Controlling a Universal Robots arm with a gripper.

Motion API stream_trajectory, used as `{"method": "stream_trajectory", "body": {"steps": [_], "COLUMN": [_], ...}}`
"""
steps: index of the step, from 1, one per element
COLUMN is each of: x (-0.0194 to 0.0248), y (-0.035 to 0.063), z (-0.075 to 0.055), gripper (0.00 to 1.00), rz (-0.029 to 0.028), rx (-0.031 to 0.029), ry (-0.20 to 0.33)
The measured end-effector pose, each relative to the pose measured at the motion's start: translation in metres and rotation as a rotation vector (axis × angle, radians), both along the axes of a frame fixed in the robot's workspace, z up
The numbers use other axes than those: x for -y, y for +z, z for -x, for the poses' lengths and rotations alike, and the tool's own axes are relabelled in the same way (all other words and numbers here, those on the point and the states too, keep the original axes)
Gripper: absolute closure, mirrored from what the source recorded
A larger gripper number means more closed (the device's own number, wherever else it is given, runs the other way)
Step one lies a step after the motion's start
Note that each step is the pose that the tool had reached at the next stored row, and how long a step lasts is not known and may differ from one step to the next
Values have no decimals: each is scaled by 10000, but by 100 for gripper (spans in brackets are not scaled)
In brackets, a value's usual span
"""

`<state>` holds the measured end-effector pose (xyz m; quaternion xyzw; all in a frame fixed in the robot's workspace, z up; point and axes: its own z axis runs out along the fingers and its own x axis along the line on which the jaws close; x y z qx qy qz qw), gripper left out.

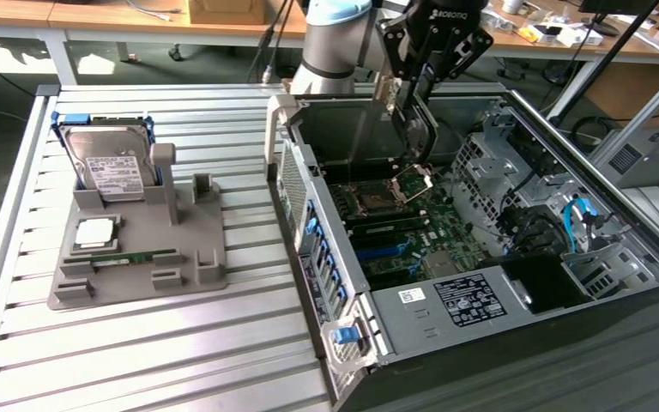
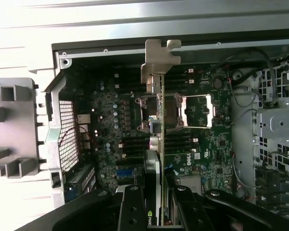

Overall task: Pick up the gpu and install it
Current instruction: 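Pick up the gpu and move the gpu toward the slot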

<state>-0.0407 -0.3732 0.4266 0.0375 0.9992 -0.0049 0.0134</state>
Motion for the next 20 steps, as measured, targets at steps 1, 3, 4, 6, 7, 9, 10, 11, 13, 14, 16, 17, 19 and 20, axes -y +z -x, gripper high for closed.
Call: {"method": "stream_trajectory", "body": {"steps": [1, 3, 4, 6, 7, 9, 10, 11, 13, 14, 16, 17, 19, 20], "x": [0, 0, 0, 0, 0, 0, 0, 0, 0, 0, 0, 0, 0, 0], "y": [-3, -8, -11, -17, -20, -25, -28, -31, -37, -42, -49, -55, -66, -70], "z": [-4, -12, -16, -24, -28, -36, -41, -45, -53, -60, -69, -78, -94, -101], "gripper": [73, 73, 73, 73, 73, 73, 73, 73, 73, 73, 73, 73, 73, 73], "rz": [4, 9, 12, 19, 21, 29, 32, 35, 42, 47, 53, 58, 66, 70], "rx": [0, 0, 0, 0, 0, 0, 0, 0, 0, 0, 0, 0, 0, 0], "ry": [0, 0, 1, 0, 0, 1, 1, 0, 0, 1, 0, 0, 1, 1]}}
